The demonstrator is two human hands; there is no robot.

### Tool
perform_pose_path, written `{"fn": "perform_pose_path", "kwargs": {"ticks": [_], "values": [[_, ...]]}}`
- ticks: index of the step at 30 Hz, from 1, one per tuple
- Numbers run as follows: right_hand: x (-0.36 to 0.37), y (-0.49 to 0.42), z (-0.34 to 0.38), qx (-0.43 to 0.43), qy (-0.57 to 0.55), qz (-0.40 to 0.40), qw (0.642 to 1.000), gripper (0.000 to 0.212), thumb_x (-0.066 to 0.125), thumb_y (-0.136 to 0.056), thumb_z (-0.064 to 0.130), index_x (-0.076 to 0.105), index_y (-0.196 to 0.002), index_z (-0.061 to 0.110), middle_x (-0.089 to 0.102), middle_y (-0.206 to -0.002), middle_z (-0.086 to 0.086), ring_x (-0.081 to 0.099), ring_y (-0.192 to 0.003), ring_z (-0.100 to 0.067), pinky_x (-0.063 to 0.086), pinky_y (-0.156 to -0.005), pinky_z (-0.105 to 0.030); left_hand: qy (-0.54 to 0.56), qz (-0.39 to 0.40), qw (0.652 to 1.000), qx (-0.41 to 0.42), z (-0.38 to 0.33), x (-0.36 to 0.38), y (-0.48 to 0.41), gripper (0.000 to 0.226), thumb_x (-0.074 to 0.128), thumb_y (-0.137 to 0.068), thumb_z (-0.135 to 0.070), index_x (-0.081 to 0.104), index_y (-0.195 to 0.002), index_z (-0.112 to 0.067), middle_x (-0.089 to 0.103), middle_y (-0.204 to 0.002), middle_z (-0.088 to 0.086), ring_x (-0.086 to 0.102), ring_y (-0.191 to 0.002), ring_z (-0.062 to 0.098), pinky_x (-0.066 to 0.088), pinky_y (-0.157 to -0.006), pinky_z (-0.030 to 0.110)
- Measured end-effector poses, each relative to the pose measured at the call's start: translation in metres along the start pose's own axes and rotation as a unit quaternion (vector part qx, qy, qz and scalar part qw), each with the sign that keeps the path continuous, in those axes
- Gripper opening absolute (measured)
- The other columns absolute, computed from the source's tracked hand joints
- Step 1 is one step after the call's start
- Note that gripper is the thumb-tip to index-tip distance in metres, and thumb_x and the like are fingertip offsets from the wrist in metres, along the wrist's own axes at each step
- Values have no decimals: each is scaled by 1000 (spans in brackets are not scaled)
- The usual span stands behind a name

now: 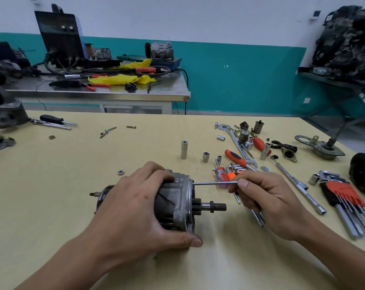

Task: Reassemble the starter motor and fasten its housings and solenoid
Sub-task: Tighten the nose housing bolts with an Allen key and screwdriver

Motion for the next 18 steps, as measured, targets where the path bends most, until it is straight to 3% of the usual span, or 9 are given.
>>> {"fn": "perform_pose_path", "kwargs": {"ticks": [3, 6, 11, 18], "values": [[0, -1, -3, 16, -12, -2, 1000, 28, 46, -92, 23, 70, -81, 15, 37, -56, 2, 31, -53, -13, 27, -49, -26, 9, 10, 1000, 9, 2, -2, 0, 99, 59, -37, -99, 50, -119, -46, 41, -115, -33, 49, -99, -6, 38, -80, 11], [1, -2, -4, 26, -16, 2, 1000, 28, 46, -93, 24, 70, -82, 14, 36, -55, 3, 31, -52, -13, 28, -49, -25, 30, 34, 999, 18, 5, -6, -2, 97, 66, -40, -93, 51, -123, -45, 41, -119, -34, 52, -105, -5, 48, -88, 25], [0, -3, -3, 20, -24, 2, 1000, 28, 46, -94, 23, 70, -82, 14, 36, -53, 4, 31, -50, -12, 29, -47, -22, 79, 69, 994, 34, 12, -11, -5, 85, 83, -51, -71, 58, -126, -42, 45, -123, -30, 52, -111, -6, 49, -93, 29], [-1, -2, -1, 9, -12, 3, 1000, 28, 46, -94, 23, 70, -84, 14, 36, -53, 2, 31, -50, -12, 28, -48, -22, 100, 64, 992, 37, 17, -10, -5, 87, 77, -49, -77, 59, -128, -43, 46, -126, -29, 54, -113, -2, 49, -95, 33]]}}
Point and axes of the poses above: each hand's wrist, its own y-axis away from the middle knuckle, its own x-axis out of the palm, z = x × y, the point moved 5 cm from there along -y, towards the middle knuckle
